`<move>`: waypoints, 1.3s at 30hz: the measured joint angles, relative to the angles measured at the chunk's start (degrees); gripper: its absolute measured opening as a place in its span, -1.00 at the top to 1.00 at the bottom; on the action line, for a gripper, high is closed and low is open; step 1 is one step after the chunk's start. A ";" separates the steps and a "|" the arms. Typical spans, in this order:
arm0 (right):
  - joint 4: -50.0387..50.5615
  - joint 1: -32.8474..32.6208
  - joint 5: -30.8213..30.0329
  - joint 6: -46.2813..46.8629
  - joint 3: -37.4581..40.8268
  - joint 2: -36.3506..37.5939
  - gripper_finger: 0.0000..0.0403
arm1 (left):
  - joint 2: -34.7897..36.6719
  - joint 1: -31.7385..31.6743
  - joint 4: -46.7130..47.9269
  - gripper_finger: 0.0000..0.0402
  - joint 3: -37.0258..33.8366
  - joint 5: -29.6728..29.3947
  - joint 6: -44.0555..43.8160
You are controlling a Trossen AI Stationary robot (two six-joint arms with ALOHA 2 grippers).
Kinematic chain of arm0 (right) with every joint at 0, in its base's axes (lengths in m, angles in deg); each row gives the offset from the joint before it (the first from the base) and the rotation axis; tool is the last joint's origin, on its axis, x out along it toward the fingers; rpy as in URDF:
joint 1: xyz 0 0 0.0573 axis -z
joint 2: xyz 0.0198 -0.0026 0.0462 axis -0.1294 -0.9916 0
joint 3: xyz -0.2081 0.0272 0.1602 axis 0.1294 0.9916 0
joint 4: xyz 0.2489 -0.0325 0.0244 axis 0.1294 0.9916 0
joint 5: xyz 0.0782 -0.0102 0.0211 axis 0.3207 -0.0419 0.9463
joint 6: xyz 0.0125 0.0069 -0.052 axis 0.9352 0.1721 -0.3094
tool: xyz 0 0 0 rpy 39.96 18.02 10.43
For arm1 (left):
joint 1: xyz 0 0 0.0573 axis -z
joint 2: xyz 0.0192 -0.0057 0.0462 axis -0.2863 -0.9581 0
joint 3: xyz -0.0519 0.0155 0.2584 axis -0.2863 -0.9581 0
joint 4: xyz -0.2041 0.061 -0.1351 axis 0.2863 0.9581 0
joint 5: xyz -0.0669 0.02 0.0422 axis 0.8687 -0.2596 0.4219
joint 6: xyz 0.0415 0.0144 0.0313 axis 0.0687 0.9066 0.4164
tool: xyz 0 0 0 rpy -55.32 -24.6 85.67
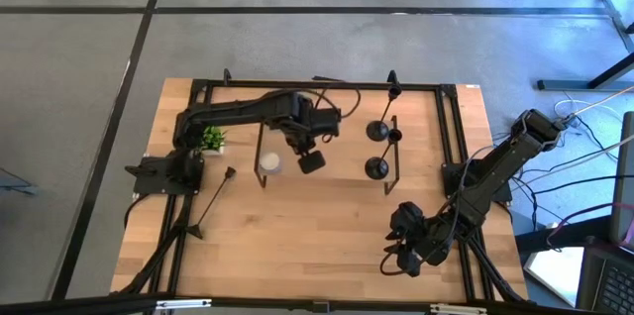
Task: Pick & Place candle stick holders
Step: Put the scented transparent candle on the shelf
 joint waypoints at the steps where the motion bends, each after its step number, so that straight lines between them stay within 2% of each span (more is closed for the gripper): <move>1: 0.11 0.02 0.01 0.00 0.00 0.00 0.17 | 0.80 0.21 0.00 0.99 -1.21 0.21 -0.33; 8: 0.84 0.09 -0.34 -0.05 0.00 0.00 0.17 | 9.75 0.60 -0.56 0.99 -10.70 -2.88 -5.97; 13: 1.09 0.13 -2.64 -0.34 0.00 0.00 0.17 | 17.75 0.44 -7.42 0.99 -18.74 -3.14 -7.80; 17: 1.12 0.39 -3.02 -0.53 0.00 0.00 0.17 | 21.11 0.47 -9.83 0.99 -23.42 -2.29 -7.80; 22: 1.05 0.94 -3.04 -0.76 0.00 0.00 0.17 | 20.91 1.02 -10.13 0.99 -27.19 -0.72 -4.83; 28: 0.95 0.94 -3.02 -0.68 0.00 0.00 0.17 | 20.40 1.97 -13.75 0.99 -27.28 -2.55 -3.44; 39: 0.77 0.94 -3.02 -0.44 0.00 0.00 0.17 | 20.40 1.46 -13.23 0.99 -27.28 -3.71 -2.75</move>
